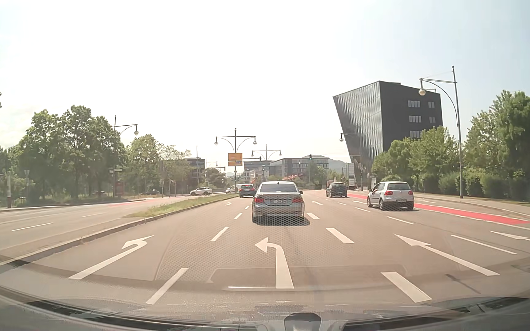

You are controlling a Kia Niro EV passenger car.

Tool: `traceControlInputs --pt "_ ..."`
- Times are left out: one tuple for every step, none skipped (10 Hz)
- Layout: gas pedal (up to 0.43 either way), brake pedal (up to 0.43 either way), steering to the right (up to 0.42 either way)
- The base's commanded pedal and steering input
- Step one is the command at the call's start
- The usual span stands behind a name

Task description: Follow the waypoints while adhering to traffic rules and regulations

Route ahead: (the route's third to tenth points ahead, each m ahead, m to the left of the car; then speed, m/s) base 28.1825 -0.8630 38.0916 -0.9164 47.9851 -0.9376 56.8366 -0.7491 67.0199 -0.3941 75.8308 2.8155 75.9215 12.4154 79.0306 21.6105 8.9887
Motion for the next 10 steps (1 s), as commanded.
traceControlInputs --pt "0.059 0.000 -0.006" --pt "0.059 0.000 -0.006" --pt "0.059 0.000 -0.006" --pt "0.059 0.000 -0.006" --pt "0.067 0.000 -0.006" --pt "0.079 0.000 -0.006" --pt "0.087 0.000 -0.006" --pt "0.087 0.000 -0.006" --pt "0.087 0.000 -0.006" --pt "0.087 0.000 -0.006"
